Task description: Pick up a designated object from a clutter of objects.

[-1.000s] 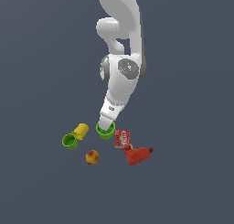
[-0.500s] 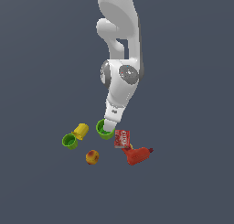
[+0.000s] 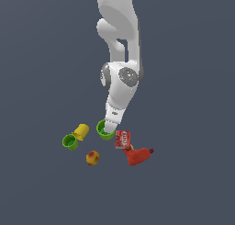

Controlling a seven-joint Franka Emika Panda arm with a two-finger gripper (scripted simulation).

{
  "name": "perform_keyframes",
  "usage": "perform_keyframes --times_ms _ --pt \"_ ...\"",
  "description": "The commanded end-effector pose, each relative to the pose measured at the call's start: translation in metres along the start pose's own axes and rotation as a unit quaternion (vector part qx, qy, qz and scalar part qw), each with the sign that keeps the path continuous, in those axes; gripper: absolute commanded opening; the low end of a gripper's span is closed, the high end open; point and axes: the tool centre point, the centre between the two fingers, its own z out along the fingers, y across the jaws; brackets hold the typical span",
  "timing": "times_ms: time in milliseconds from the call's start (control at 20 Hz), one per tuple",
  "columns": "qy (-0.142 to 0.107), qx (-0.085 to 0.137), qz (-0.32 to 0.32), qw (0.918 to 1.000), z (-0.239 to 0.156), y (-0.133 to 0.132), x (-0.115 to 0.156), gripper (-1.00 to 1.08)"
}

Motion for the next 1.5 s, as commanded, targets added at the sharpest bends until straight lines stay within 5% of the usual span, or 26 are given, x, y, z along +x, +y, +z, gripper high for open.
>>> perform_keyframes --times_ms 0,300,350,1000,1450 --pt "0.0 0.0 -0.001 1.0 0.009 -0.001 0.0 0.28" --pt "0.0 0.001 -0.003 1.0 0.022 -0.001 0.0 0.28" --pt "0.0 0.001 -0.003 1.0 0.022 -0.001 0.0 -1.0" --pt "0.0 0.0 -0.002 1.0 0.019 -0.001 -0.001 -1.0" --pt "0.001 0.001 -0.002 1.0 -0.021 0.005 -0.014 -1.0"
